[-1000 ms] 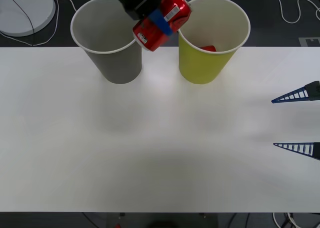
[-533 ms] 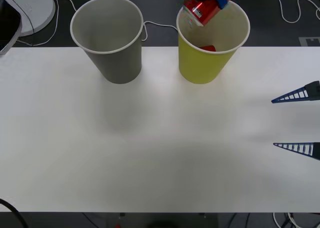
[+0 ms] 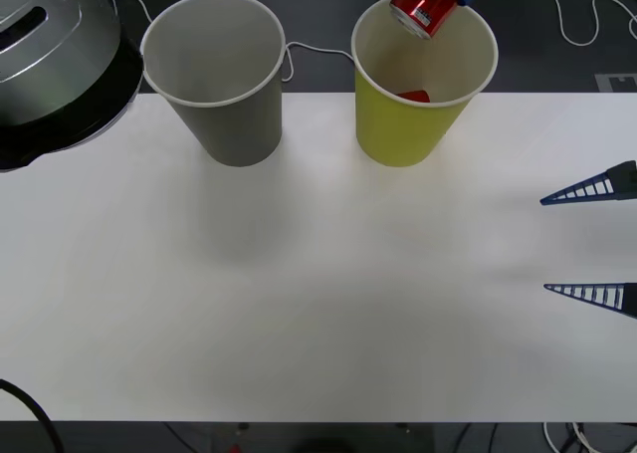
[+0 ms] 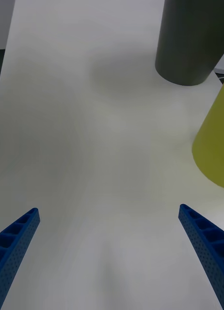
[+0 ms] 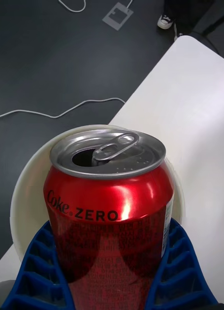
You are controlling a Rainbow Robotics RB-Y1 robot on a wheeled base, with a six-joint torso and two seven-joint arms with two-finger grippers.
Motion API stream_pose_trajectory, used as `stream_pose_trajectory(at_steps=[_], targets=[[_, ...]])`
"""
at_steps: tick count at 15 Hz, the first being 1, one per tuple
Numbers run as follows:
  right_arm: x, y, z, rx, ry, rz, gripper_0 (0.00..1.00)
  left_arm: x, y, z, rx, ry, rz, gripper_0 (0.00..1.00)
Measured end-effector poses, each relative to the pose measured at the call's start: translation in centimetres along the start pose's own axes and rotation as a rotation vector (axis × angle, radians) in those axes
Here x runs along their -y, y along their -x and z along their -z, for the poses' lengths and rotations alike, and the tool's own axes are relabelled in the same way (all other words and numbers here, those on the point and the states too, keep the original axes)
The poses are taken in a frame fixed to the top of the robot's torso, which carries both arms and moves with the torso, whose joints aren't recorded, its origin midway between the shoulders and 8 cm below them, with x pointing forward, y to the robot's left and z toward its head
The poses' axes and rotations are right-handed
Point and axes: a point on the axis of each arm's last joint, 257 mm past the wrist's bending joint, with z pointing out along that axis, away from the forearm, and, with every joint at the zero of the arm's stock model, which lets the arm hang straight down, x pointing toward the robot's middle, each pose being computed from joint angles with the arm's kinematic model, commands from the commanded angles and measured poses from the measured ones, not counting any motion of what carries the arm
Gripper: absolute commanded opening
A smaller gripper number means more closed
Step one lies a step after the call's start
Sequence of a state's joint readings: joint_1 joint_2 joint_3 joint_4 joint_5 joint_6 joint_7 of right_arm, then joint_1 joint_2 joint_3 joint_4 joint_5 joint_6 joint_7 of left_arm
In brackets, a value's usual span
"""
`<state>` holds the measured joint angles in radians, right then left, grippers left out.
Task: Put the can into the green bin and the plastic bottle into the gray bin
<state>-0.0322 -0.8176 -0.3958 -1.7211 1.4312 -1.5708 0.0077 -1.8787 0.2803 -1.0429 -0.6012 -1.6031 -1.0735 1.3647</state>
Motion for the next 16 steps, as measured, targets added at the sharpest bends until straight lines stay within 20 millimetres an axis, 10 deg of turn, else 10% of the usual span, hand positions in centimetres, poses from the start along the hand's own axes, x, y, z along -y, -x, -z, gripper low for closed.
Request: stream_pose_trajectory(at_steps=[3,4,5,16], targets=[[0.0,0.0,0.0,0.000,0.000,0.000,1.00,-0.5,-0.4,-0.4,-0.007,0.008,-0.013,0.14],[0.0,0.0,0.0,0.000,0.000,0.000,1.00,-0.6,-0.4,-0.4,-0.007,0.008,-0.020,0.72],[0.0,0.0,0.0,0.000,0.000,0.000,1.00,-0.5,-0.4,-0.4,-0.005,0.006,-0.028,1.00],[0.0,0.0,0.0,0.000,0.000,0.000,1.00,-0.4,-1.0,4.3,0.025,-0.192,-0.032,1.00]])
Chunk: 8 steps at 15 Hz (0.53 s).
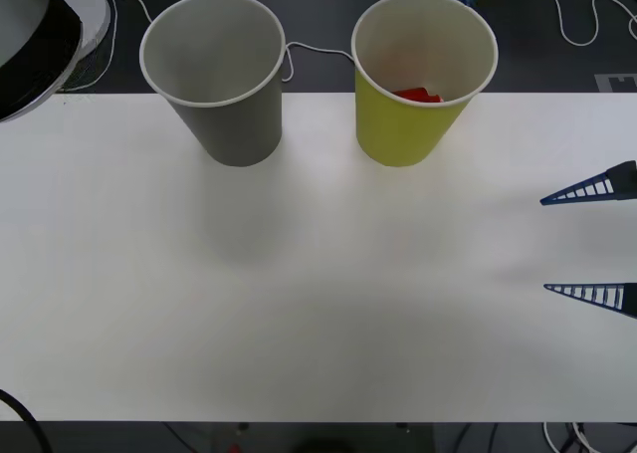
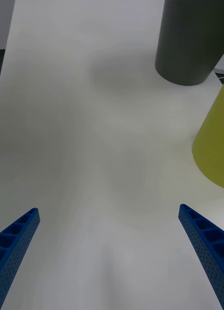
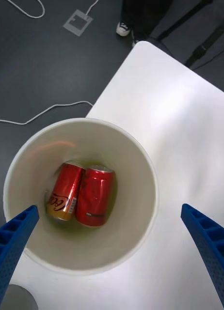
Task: Put the can into the green bin and the plastic bottle into the gray bin
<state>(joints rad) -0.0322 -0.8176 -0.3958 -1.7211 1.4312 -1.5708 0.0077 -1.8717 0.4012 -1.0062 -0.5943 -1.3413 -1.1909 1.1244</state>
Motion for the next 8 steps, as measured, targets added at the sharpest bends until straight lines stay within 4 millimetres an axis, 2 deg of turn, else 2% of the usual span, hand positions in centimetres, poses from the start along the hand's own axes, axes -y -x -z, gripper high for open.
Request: stream_pose_trajectory(at_steps=[8], targets=[[0.0,0.0,0.0,0.000,0.000,0.000,1.00,-0.8,-7.2,6.7,-0.004,-0.146,-0.140,1.00]])
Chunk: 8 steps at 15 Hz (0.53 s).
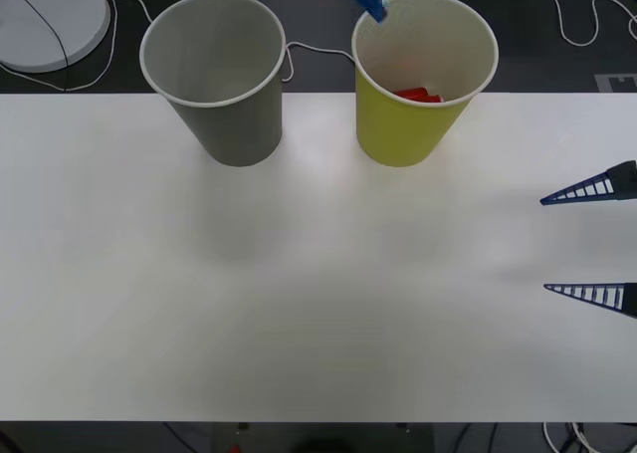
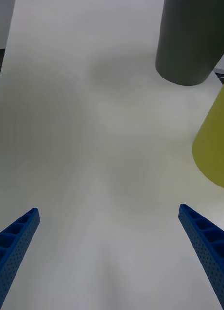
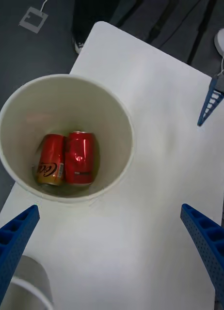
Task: Put the can into the green bin and the plastic bottle into the gray bin
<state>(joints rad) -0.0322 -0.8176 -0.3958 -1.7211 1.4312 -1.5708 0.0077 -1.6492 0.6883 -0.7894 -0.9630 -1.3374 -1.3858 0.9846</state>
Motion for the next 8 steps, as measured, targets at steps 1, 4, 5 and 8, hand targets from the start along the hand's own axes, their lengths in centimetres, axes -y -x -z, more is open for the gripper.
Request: stream_pose_trajectory(at_steps=[1,4,5,8], targets=[[0.0,0.0,0.0,0.000,0.000,0.000,1.00,0.2,-1.2,0.8,-0.003,-0.001,-0.021,1.00],[0.0,0.0,0.0,0.000,0.000,0.000,1.00,0.4,-5.1,2.9,0.009,-0.011,-0.050,1.00],[0.0,0.0,0.0,0.000,0.000,0.000,1.00,0.5,-6.4,3.4,0.015,-0.008,-0.068,1.00],[0.0,0.0,0.0,0.000,0.000,0.000,1.00,0.5,-11.0,4.9,0.042,-0.003,-0.105,1.00]])
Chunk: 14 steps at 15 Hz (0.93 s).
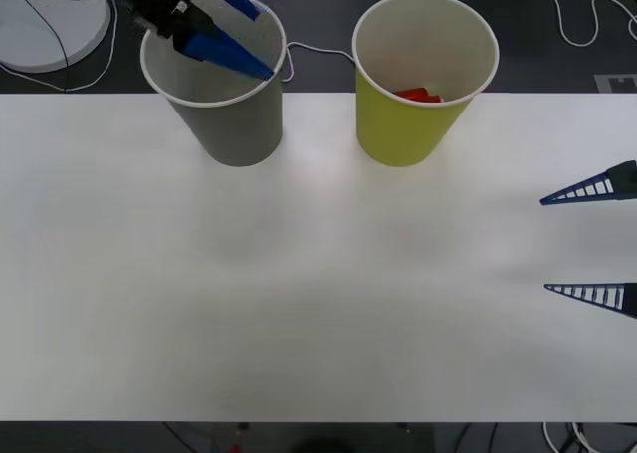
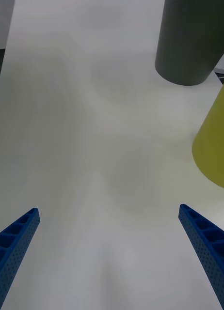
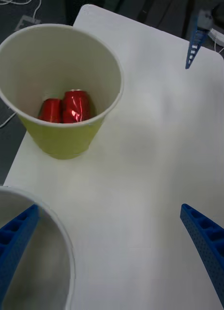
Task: Put the can into the green bin and the plastic bottle into the gray bin
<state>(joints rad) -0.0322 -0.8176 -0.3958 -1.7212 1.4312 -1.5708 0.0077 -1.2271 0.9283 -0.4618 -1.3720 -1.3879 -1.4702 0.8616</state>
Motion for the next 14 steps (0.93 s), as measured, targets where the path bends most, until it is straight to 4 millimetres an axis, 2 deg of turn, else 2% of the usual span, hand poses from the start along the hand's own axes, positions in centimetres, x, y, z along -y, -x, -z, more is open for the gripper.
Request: stream_pose_trajectory(at_steps=[2,6,14], targets=[[0.0,0.0,0.0,0.000,0.000,0.000,1.00,0.7,-3.2,1.4,0.028,0.001,-0.023,1.00],[0.0,0.0,0.0,0.000,0.000,0.000,1.00,2.6,-8.4,2.9,0.044,0.012,-0.073,1.00],[0.0,0.0,0.0,0.000,0.000,0.000,1.00,6.3,-17.1,3.9,0.053,0.034,-0.182,1.00]])
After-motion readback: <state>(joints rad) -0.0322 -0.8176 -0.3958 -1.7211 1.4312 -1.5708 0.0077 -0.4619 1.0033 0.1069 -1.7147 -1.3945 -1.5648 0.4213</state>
